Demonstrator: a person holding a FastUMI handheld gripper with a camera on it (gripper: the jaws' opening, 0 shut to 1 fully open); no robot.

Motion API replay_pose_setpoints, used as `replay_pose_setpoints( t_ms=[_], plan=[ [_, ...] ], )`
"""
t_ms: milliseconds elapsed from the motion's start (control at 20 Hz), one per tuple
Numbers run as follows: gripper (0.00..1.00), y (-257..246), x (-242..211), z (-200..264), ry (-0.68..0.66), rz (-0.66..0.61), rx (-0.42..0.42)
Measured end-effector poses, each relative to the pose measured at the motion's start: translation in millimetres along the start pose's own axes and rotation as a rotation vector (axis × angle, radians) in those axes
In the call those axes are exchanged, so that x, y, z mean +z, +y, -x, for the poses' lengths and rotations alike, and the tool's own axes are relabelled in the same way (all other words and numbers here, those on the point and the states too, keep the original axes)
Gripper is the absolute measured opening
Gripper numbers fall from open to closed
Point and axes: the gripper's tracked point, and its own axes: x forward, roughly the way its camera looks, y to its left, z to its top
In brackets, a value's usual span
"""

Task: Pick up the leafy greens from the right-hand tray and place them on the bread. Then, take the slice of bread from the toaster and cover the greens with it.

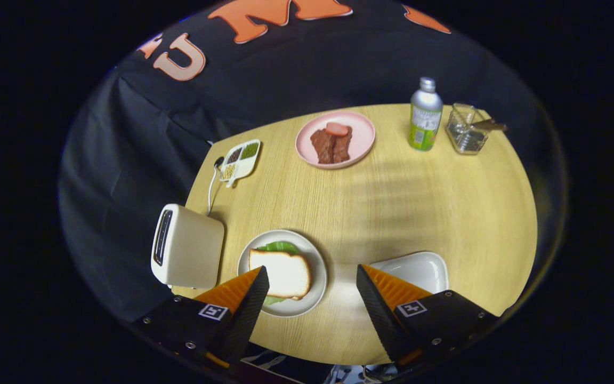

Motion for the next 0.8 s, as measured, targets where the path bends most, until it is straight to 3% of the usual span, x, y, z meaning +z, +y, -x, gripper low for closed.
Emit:
replay_pose_setpoints(
  t_ms=[350, 450, 800],
  plan=[
    [0.99, -28, 62, 117, -0.395, 0.023, -0.164],
    [0.99, -39, 66, 147, -0.484, 0.037, -0.223],
    [0.99, -38, 56, 204, -0.673, 0.109, -0.314]
  ],
)
